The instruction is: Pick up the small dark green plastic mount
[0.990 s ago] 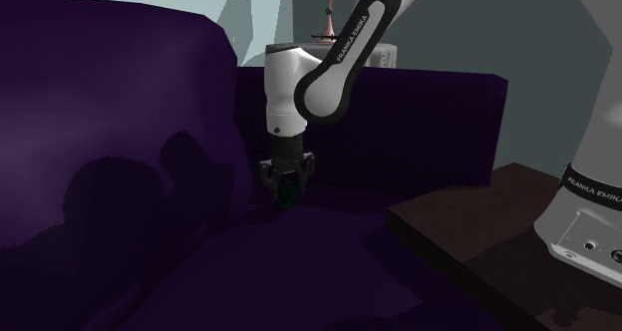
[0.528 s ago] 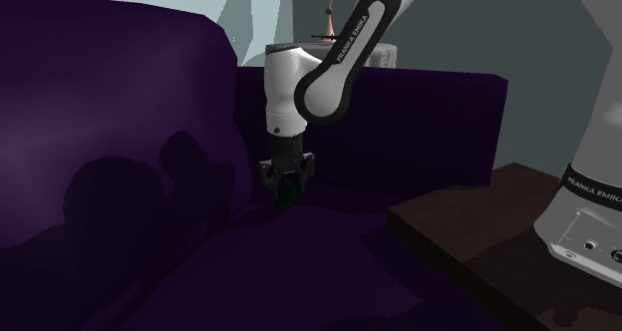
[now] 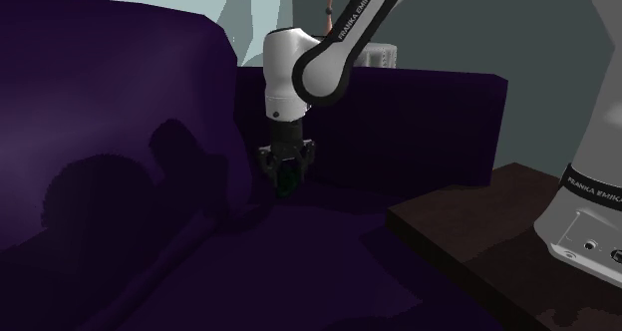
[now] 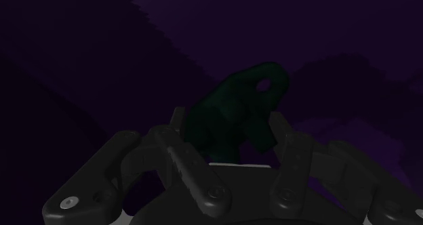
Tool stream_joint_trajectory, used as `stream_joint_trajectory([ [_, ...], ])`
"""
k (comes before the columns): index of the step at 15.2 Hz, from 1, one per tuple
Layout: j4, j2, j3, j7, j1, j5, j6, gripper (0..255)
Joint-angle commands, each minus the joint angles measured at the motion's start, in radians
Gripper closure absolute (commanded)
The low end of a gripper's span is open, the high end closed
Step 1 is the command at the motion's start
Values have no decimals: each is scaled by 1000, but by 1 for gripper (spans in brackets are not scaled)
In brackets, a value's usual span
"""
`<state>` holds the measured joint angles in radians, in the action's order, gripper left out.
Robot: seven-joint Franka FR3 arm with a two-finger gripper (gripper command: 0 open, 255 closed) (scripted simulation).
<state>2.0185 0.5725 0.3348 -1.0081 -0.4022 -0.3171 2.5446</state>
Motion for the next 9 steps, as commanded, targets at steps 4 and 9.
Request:
stream_joint_trajectory([
  [4,10,-58,25,20,20,29,-47,255],
  [9,13,-91,39,32,30,47,-76,255],
])
